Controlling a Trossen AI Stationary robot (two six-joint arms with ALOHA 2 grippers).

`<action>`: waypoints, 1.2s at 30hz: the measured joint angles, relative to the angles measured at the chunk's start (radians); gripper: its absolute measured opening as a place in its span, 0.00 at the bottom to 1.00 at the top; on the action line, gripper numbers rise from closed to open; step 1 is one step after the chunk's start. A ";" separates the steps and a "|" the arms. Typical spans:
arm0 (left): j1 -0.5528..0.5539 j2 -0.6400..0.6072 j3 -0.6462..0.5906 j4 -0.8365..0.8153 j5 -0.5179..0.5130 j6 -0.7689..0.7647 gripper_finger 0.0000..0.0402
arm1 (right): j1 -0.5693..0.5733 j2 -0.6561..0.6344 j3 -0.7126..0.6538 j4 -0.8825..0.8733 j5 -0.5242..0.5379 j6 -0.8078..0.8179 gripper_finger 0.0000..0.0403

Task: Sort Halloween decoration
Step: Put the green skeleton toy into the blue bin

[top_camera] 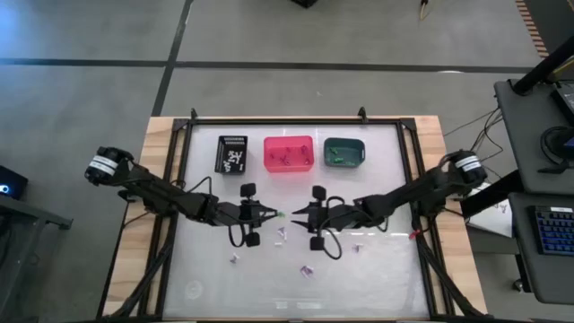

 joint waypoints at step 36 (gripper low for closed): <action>0.000 0.036 0.010 0.055 -0.015 -0.013 0.10 | -0.049 0.132 0.157 -0.090 0.000 -0.032 0.25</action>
